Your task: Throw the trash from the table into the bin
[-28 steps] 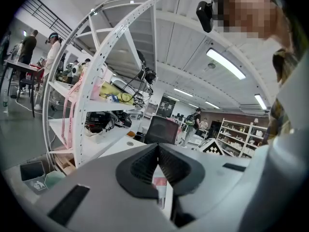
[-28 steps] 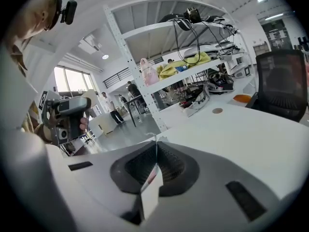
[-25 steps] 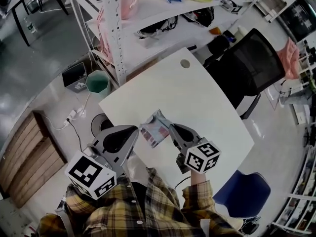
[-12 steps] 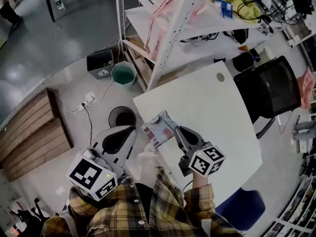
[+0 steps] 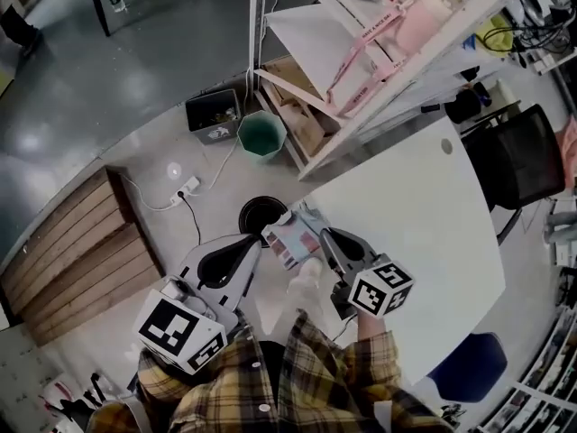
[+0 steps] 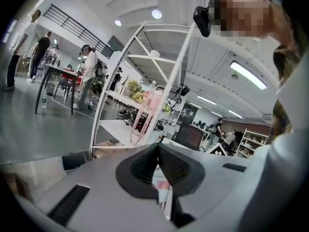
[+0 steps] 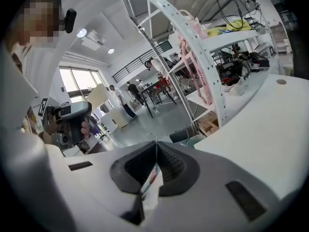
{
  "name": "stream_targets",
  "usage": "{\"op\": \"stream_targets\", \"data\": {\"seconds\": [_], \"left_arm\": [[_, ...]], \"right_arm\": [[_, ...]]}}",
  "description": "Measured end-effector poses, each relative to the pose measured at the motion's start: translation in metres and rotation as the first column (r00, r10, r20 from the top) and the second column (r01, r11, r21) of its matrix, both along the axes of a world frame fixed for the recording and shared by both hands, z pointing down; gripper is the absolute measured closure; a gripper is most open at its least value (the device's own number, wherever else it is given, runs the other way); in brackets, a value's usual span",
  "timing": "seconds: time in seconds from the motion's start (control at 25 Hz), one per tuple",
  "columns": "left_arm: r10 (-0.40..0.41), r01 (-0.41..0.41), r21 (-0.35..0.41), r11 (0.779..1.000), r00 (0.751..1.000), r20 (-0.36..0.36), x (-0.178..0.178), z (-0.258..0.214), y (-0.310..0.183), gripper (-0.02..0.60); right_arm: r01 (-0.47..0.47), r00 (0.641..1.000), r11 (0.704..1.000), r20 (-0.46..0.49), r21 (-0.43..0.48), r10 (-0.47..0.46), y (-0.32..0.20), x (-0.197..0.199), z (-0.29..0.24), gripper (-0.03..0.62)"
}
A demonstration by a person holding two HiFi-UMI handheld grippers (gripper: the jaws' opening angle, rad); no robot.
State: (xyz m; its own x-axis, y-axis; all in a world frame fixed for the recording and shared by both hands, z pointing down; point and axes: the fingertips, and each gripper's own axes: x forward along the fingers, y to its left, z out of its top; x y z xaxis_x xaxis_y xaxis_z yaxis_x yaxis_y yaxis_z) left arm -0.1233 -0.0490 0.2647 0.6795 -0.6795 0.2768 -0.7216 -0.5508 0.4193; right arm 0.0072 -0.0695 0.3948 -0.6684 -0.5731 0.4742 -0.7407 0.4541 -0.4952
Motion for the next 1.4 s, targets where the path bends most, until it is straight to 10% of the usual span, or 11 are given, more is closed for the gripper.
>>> {"op": "stream_targets", "data": {"seconds": [0.48, 1.4], "left_arm": [[0.113, -0.114, -0.141, 0.984, 0.993, -0.011, -0.085, 0.08, -0.023, 0.574], [-0.022, 0.021, -0.268, 0.963, 1.0, -0.002, -0.072, 0.293, -0.048, 0.574]], "right_arm": [[-0.087, 0.994, 0.992, -0.075, -0.091, 0.08, -0.03, -0.099, 0.098, 0.594], [-0.185, 0.973, 0.959, -0.181, -0.216, 0.147, -0.048, -0.068, 0.347, 0.594]]}}
